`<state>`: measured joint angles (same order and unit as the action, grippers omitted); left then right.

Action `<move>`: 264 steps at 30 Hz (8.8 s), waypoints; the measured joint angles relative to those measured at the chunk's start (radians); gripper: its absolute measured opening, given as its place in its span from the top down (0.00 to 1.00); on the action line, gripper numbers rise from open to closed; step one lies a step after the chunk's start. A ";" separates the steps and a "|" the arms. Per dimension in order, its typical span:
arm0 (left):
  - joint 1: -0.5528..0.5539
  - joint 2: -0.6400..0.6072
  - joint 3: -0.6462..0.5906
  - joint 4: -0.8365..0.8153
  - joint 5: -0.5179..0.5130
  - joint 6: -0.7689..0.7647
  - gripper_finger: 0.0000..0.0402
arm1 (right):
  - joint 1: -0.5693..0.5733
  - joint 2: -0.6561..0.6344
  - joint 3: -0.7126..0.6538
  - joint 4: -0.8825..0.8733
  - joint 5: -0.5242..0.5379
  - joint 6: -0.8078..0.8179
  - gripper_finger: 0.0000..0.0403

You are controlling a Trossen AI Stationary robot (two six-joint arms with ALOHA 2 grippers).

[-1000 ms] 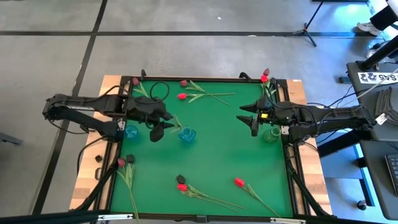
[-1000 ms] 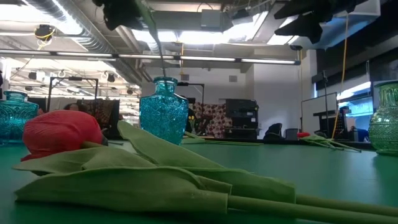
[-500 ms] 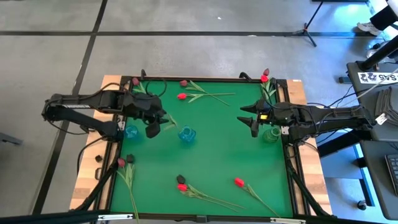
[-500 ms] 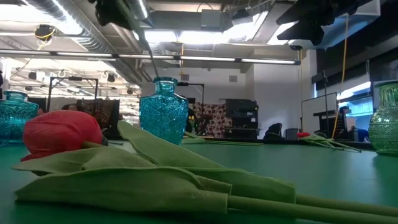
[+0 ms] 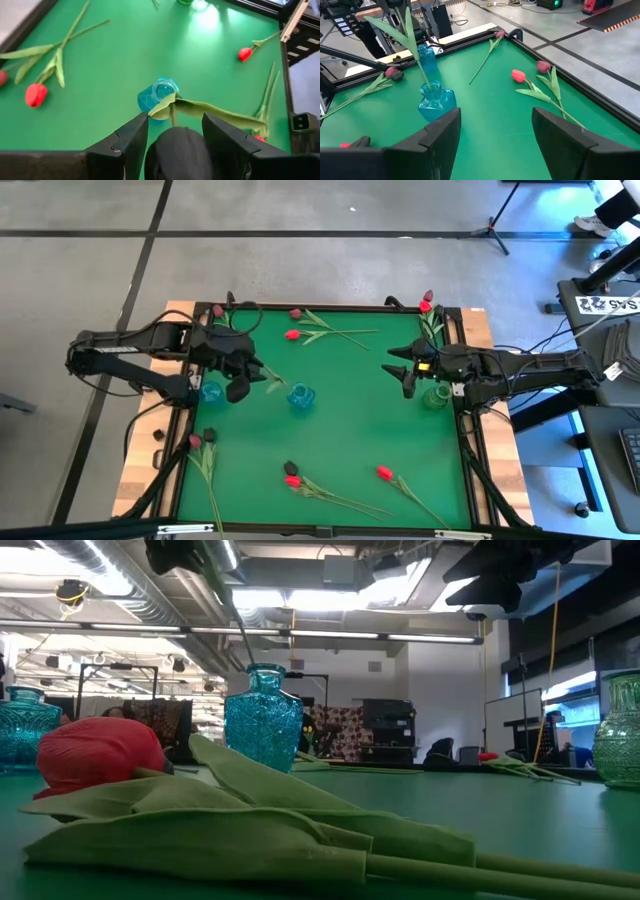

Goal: Sort flowers into vase by color
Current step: Put the top left black tulip into the right blue vase, then move the bottom left red tulip to the center of the table, then put the right black tulip into the right blue vase

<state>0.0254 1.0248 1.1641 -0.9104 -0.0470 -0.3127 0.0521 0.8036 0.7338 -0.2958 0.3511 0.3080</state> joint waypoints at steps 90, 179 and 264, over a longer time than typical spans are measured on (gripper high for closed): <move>-0.160 0.002 0.355 0.067 -0.300 0.058 0.31 | 0.031 0.152 0.002 0.089 -0.277 0.059 0.41; -0.800 0.100 0.375 0.358 -0.647 -0.234 0.34 | 0.611 1.205 0.466 0.210 -0.002 0.118 0.55; -0.785 0.066 0.375 0.256 -0.621 -0.228 0.34 | 0.637 1.271 0.710 -0.322 0.003 -0.026 0.99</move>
<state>-0.7593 1.0907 1.5394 -0.6543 -0.6684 -0.5402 0.6896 2.0747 1.4441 -0.6182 0.3539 0.2823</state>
